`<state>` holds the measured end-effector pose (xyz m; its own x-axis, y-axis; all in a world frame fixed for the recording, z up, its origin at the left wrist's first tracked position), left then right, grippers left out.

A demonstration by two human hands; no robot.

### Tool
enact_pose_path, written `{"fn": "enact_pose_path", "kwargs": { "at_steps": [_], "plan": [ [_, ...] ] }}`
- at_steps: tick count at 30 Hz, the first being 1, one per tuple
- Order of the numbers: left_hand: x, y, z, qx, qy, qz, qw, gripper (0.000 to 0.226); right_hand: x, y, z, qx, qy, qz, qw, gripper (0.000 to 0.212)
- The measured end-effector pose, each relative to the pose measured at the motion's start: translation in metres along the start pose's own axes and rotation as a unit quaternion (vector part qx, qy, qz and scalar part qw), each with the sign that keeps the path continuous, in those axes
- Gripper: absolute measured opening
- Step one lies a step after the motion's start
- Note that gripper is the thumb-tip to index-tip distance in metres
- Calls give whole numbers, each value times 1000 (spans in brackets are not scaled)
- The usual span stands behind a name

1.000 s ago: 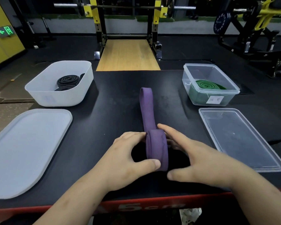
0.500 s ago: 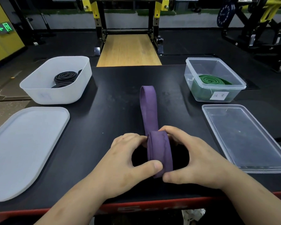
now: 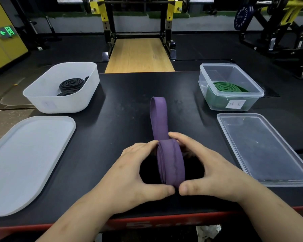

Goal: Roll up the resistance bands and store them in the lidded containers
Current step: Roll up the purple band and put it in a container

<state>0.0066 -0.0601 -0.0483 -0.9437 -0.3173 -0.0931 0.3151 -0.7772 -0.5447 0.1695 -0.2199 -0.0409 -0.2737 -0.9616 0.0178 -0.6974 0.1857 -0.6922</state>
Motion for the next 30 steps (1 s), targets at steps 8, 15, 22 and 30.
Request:
{"fn": "enact_pose_path", "kwargs": {
  "at_steps": [8,15,22,30],
  "plan": [
    [2,0,-1,8,-6,-25,1000,101,-1,0,-1,-16,5,27,999,86],
    [3,1,1,2,-15,-13,1000,98,-4,4,0,-45,-9,27,999,78],
    [0,2,3,21,-26,16,999,74,0,2,3,-3,-21,-3,1000,108],
    [3,-4,0,34,-23,-4,999,112,-1,-2,-2,-38,-13,-2,999,94]
  ]
}}
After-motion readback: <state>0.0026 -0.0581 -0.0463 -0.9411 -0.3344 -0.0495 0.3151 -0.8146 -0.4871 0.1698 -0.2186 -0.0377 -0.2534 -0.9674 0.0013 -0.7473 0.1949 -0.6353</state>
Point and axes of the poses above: each hand's wrist, its own x-axis away from the middle knuckle, its own y-axis out of the palm, z = x × y, the point moved 2 cm from there along -x, towards the middle knuckle, and after that the axes turned 10 degrees about x, right-handed, at the moved point
